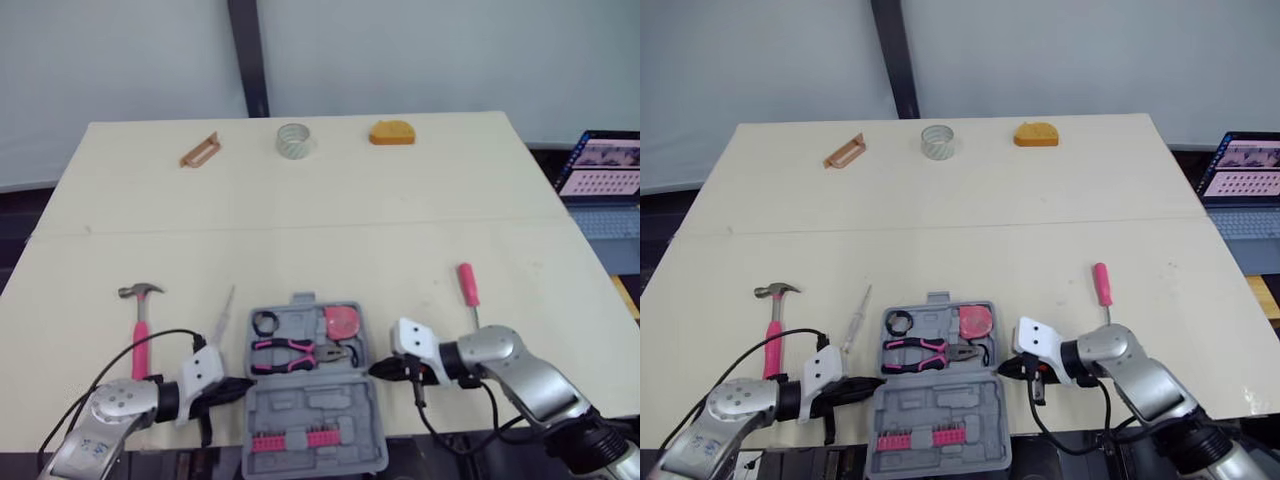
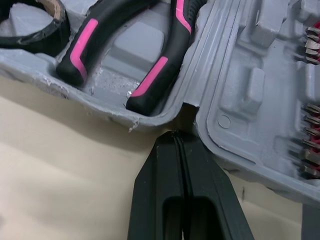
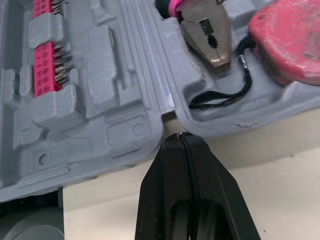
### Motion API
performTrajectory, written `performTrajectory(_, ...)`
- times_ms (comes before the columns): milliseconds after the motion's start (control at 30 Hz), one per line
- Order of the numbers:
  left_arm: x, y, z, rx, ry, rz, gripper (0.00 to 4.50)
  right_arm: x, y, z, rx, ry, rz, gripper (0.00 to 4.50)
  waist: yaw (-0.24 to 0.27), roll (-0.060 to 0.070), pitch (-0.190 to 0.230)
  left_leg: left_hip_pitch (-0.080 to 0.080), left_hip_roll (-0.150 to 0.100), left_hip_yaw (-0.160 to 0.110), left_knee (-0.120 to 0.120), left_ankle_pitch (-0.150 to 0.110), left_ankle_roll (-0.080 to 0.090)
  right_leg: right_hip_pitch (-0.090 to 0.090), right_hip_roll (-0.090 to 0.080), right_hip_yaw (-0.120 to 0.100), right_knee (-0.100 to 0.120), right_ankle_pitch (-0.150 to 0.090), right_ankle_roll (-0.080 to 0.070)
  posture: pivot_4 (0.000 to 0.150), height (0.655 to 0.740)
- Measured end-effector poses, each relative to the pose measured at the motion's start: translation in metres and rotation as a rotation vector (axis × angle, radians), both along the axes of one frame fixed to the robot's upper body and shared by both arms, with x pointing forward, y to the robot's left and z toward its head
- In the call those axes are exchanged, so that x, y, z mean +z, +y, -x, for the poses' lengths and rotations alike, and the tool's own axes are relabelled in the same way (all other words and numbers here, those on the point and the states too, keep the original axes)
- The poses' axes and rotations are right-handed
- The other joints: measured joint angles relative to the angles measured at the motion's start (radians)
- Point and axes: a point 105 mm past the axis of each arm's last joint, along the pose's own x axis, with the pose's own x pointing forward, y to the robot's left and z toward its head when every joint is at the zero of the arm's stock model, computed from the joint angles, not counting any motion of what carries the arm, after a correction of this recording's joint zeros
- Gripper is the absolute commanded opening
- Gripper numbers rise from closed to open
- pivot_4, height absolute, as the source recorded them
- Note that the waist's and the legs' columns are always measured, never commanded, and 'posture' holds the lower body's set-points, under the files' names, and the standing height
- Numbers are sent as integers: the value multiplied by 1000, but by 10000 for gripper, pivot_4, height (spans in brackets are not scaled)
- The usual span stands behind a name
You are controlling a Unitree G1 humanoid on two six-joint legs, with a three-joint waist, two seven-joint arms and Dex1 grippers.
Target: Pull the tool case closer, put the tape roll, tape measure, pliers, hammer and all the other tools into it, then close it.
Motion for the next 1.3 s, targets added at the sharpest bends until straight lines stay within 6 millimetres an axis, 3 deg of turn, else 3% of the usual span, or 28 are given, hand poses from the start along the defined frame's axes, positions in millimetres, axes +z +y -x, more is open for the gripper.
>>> performTrajectory(600, 3, 3, -13, 11, -19, -7, 187, -2, 5, -2, -37, 29, -29, 0, 0, 0, 0, 0, 0, 0, 1, 0, 0, 0, 0, 0, 1, 0, 0, 1500, 7400)
performTrajectory(1300, 9, -7, -41, 32, -73, 21, 187, 2, -4, -26, -135, -7, -41, 0, -1, 0, 0, 0, 0, 0, 1, 0, 0, 0, 0, 0, 1, 0, 0, 1500, 7400)
